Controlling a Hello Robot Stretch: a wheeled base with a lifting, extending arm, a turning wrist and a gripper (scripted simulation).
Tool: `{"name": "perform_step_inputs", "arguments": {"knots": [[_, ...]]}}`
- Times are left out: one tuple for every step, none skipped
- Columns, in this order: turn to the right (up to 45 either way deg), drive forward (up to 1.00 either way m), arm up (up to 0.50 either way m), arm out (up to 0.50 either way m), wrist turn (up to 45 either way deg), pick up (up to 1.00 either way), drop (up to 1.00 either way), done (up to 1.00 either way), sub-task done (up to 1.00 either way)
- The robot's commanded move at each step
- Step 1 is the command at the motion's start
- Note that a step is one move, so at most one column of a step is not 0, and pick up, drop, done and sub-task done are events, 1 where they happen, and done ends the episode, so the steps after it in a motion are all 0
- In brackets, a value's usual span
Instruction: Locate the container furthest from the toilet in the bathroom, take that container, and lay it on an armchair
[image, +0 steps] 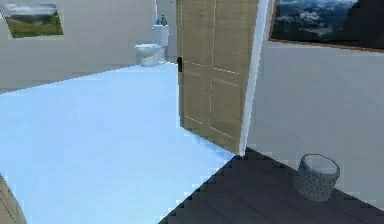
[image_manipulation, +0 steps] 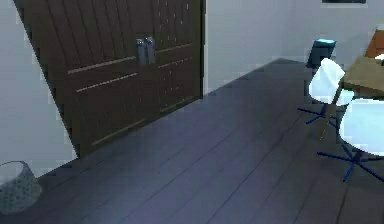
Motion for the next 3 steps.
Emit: {"name": "perform_step_inputs", "arguments": {"knots": [[0.0, 0.2, 0.0, 0.0, 0.0, 0.0, 0.0, 0.0, 0.0], [0.0, 0.5, 0.0, 0.0, 0.0, 0.0, 0.0, 0.0, 0.0], [-27.0, 0.0, 0.0, 0.0, 0.0, 0.0, 0.0, 0.0, 0.0]]}}
